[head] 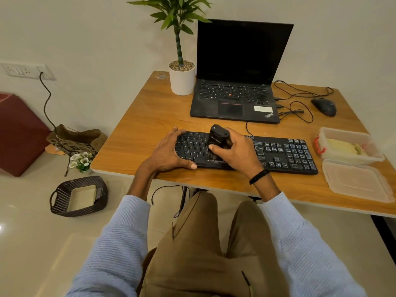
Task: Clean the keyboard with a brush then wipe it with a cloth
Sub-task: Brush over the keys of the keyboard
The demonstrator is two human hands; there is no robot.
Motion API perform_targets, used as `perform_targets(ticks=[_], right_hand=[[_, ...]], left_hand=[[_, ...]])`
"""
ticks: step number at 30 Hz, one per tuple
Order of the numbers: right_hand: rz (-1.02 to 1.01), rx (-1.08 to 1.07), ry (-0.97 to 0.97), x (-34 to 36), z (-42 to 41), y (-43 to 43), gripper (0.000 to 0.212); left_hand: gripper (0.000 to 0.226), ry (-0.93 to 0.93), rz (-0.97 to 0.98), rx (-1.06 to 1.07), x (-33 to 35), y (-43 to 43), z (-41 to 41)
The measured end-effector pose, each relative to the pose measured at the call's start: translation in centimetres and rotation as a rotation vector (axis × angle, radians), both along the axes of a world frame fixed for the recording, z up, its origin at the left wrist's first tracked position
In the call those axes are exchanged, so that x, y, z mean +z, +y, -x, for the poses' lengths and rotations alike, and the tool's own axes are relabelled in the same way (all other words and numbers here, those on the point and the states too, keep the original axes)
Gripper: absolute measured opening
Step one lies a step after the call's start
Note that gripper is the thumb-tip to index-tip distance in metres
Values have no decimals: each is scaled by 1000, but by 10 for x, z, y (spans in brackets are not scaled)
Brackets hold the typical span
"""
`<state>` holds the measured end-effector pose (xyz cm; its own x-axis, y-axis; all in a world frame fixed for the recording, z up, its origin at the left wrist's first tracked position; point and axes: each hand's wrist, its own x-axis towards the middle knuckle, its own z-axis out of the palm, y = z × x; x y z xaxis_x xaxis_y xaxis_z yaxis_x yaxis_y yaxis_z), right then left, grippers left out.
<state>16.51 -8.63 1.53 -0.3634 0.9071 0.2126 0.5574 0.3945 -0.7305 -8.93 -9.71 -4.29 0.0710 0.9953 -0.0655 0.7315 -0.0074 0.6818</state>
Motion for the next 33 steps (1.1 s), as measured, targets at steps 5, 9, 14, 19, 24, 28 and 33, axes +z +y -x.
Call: perform_targets(ticks=[5,9,14,19,24,28,33], right_hand=[[117,110,-58,-1,3,-3,52],[43,45,-14,-1,3,-4,50],[65,78,-68,-2,1,-3,49],[-170,-147,65,2,-3,-4,43],[-121,-197,227,9,-9,3,39],[-85,-176,204,6,-8,3,41],[101,48,35,-1,-5,1,50]], left_hand=[[140,6,-3,-4,-1,0,1],[140,9,-6,3,0,0,0],[141,10,2,0,1,-1,0],[141,2,-6,-3,1,-1,0],[143,-2,-2,-5,2,-1,0],[142,0,-5,-4,2,-2,0],[142,2,-6,-2,3,-1,-1]])
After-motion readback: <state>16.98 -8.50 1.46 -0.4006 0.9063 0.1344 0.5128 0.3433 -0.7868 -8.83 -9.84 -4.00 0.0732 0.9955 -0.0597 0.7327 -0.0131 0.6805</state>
